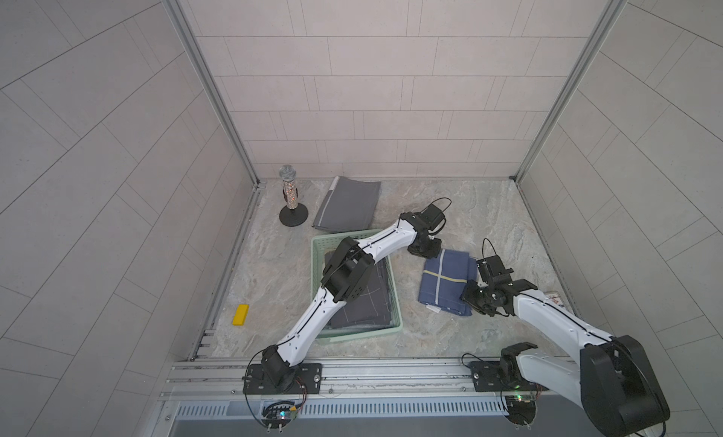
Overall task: Put the folded pillowcase in the basket
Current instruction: Pick up the pillowcase at the center of the board, then place the pillowcase in the basket.
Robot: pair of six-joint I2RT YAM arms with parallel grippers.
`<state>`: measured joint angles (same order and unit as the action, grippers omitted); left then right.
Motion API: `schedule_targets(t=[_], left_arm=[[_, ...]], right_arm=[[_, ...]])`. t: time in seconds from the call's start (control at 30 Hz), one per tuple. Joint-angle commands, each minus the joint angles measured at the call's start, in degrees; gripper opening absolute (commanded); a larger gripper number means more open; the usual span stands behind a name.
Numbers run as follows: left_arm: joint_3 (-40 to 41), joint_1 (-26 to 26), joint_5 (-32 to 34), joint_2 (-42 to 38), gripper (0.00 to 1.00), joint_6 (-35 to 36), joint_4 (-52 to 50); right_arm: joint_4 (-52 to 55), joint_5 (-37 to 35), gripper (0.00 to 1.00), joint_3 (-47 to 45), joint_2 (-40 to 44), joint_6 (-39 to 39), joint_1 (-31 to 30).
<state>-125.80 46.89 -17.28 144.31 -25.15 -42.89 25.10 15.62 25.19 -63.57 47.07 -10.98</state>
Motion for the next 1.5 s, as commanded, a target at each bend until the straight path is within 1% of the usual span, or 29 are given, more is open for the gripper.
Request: schedule_targets(t=[0.0, 0.03, 0.07, 0.17, 0.3, 0.37, 0.47, 0.6, 0.67, 0.77, 0.83, 0.93, 1.0, 1.1, 1.2, 1.33, 1.47], left_arm=[[2.48, 0.56, -1.24, -3.38, 0.00, -1.70, 0.52], [3.18, 0.64, -1.33, -4.15, 0.00, -1.98, 0.87], [3.61, 0.78, -1.23, -4.96, 0.00, -2.16, 0.90], [4.92, 1.71, 0.01, -8.45, 0.00, -2.78, 0.68], [5.78, 3.80, 4.39, -15.36, 0.00, -1.40, -0.51], [7.20, 3.91, 5.57, -18.79, 0.00, -1.65, -0.45], [10.74, 3.91, 8.30, -24.35, 0.00, -1.66, -0.86], [17.51, 3.45, 14.08, -32.47, 0.00, -1.30, -2.26], [22.32, 2.26, 17.42, -37.62, 0.00, -2.00, -2.49], [33.63, -1.64, 19.58, -47.53, 0.00, -3.34, 0.89], [41.36, -5.92, 19.17, -54.22, 0.00, -4.94, 1.78], [49.65, -12.39, 17.32, -62.01, 0.00, -5.94, 1.12], [53.64, -15.49, 16.49, -65.54, 0.00, -5.63, 0.64], [57.85, -19.04, 15.95, -68.14, 0.00, -4.59, -0.04], [61.69, -21.89, 14.70, -68.32, 0.00, -4.38, 0.34], [66.03, -23.84, 14.07, -67.83, 0.00, -4.25, 2.49], [67.98, -25.13, 15.25, -66.47, 0.00, -3.57, 3.41]], right_arm=[[1.81, 1.15, 0.10, -1.48, -0.25, 0.99, -0.45], [2.25, 1.10, 0.04, -1.15, 0.37, 0.92, -0.53], [2.91, 0.96, 0.00, -0.66, 1.25, 0.84, -0.70], [6.69, -0.78, 0.00, 2.06, 5.35, 0.22, -2.02], [12.51, -3.49, 0.00, 7.96, 10.35, 0.00, -5.42], [14.46, -4.55, 0.00, 11.06, 11.61, 0.49, -7.91], [16.23, -7.20, 0.00, 16.11, 12.25, 1.89, -13.26], [15.57, -9.25, 0.00, 20.88, 11.23, 4.51, -21.57], [14.93, -10.34, 0.00, 23.16, 9.81, 5.45, -25.98], [12.02, -10.50, 0.00, 25.79, 6.85, 6.90, -31.96], [8.89, -9.84, 0.00, 27.32, 3.73, 7.49, -35.57], [4.70, -9.00, 0.00, 29.30, -2.06, 7.63, -39.41], [0.70, -7.19, 0.00, 29.69, -5.79, 7.99, -40.79], [-4.43, -6.63, 0.00, 30.15, -11.97, 8.12, -42.04], [-9.50, -5.26, 0.00, 30.46, -17.54, 8.62, -43.25], [-13.27, -4.63, 0.00, 31.25, -23.35, 9.31, -45.15], [-16.02, -3.61, 0.00, 30.76, -27.59, 10.03, -45.62]])
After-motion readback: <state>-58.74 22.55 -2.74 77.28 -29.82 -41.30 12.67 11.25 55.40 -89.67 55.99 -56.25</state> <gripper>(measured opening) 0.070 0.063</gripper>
